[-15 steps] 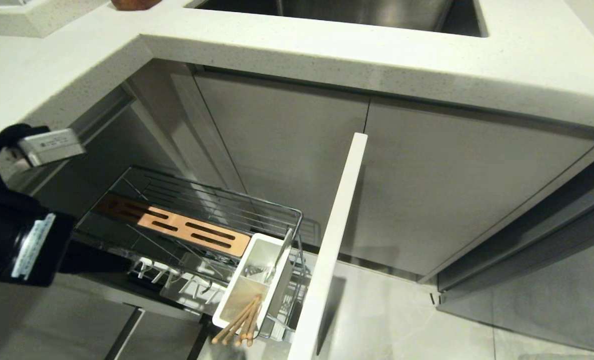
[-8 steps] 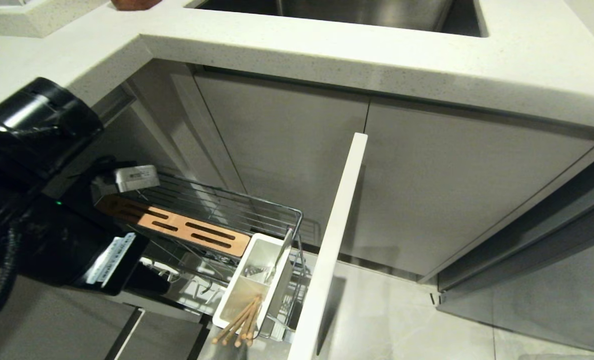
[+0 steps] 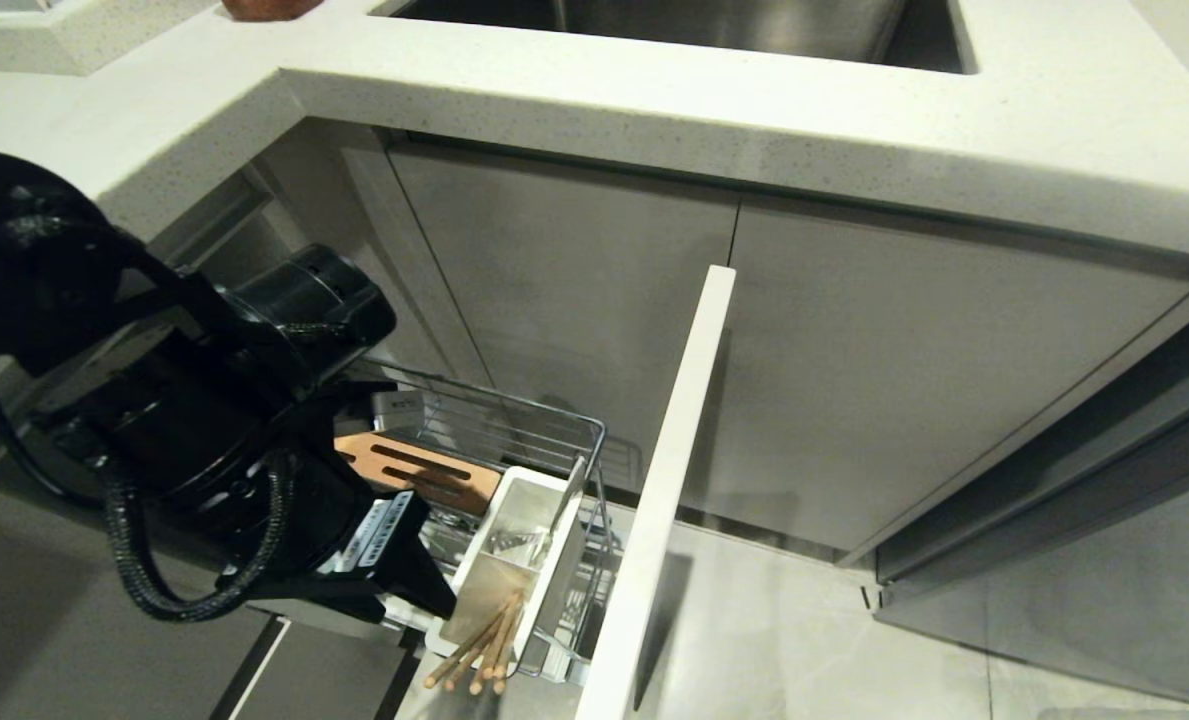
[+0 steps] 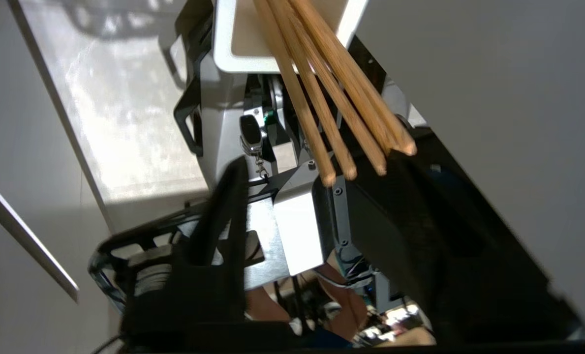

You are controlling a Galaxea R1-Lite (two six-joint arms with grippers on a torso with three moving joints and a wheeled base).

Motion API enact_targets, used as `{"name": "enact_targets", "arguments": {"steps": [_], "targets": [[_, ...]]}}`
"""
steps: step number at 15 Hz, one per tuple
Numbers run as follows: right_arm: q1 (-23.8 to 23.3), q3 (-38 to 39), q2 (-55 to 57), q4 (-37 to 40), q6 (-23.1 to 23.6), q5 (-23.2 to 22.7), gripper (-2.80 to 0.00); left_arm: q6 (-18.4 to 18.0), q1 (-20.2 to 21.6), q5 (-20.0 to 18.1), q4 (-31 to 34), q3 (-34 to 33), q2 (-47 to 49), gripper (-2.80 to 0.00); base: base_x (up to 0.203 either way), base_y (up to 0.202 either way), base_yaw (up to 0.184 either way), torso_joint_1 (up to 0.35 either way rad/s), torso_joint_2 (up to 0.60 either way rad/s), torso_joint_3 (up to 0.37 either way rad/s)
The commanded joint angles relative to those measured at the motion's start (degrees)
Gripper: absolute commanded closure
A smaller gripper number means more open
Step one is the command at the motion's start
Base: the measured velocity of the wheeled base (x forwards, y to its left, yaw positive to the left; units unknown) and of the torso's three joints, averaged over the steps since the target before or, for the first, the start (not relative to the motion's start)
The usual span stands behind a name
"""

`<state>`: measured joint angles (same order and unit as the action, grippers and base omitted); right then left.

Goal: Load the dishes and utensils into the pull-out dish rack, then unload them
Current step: Take the chopsticks out of the cupboard

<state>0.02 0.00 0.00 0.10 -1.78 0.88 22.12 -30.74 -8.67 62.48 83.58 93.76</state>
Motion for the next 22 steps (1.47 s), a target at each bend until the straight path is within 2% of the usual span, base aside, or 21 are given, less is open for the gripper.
{"name": "enact_targets", "arguments": {"steps": [1,3,5,8,17,19,22], "targets": [[0.01,0.18,0.00,-0.01,0.02,0.00,0.00,1.14,-0.58,0.82,0.39,0.58,3.67,-2.80,0.000,0.000,0.000,0.000,0.00,0.000],[0.05,0.11,0.07,-0.01,0.02,0.00,0.00,4.33,-0.98,3.26,0.49,1.06,5.12,-2.80,0.000,0.000,0.000,0.000,0.00,0.000],[-0.02,0.09,0.00,-0.01,0.02,0.00,0.00,4.64,-1.25,5.35,2.31,1.08,6.12,-2.80,0.000,0.000,0.000,0.000,0.00,0.000],[-0.02,0.11,0.00,-0.01,0.02,0.00,0.00,4.82,-1.13,6.51,3.04,0.97,8.46,-2.80,0.000,0.000,0.000,0.000,0.00,0.000],[0.00,0.16,0.05,-0.01,0.02,0.00,0.00,4.86,-1.17,6.12,5.07,1.06,12.47,-2.80,0.000,0.000,0.000,0.000,0.00,0.000],[0.03,0.15,0.04,-0.01,0.02,0.00,0.00,4.86,-1.17,4.66,5.34,1.23,12.85,-2.80,0.000,0.000,0.000,0.000,0.00,0.000],[0.00,0.10,0.00,-0.01,0.02,0.00,0.00,4.88,-1.08,4.85,7.74,4.24,14.21,-2.80,0.000,0.000,0.000,0.000,0.00,0.000]]}}
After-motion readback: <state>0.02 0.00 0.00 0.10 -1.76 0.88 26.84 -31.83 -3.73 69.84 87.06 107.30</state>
